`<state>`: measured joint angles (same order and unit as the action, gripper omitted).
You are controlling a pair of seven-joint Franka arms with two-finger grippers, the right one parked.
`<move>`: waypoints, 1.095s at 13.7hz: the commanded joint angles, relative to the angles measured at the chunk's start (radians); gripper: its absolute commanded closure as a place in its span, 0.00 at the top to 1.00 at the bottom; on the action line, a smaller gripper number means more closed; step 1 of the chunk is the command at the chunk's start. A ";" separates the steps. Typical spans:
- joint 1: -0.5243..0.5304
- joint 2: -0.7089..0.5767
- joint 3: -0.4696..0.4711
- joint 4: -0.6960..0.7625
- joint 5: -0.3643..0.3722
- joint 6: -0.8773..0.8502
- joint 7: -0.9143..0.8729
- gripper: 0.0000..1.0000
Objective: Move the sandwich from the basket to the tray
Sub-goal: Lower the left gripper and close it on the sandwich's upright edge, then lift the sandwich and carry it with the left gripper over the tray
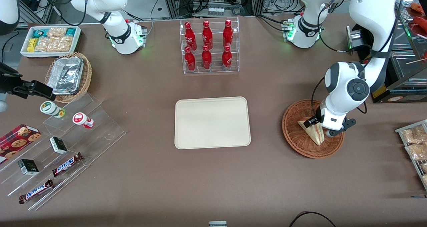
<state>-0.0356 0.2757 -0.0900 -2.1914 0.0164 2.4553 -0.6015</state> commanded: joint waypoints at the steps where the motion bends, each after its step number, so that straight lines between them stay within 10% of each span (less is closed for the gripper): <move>1: 0.003 -0.001 0.001 -0.005 0.027 0.018 -0.014 0.01; 8: -0.021 -0.101 -0.007 0.166 0.065 -0.311 -0.009 0.00; 15: -0.274 -0.041 -0.013 0.498 0.051 -0.605 -0.124 0.00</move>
<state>-0.2348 0.1870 -0.1104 -1.7574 0.0615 1.8759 -0.6865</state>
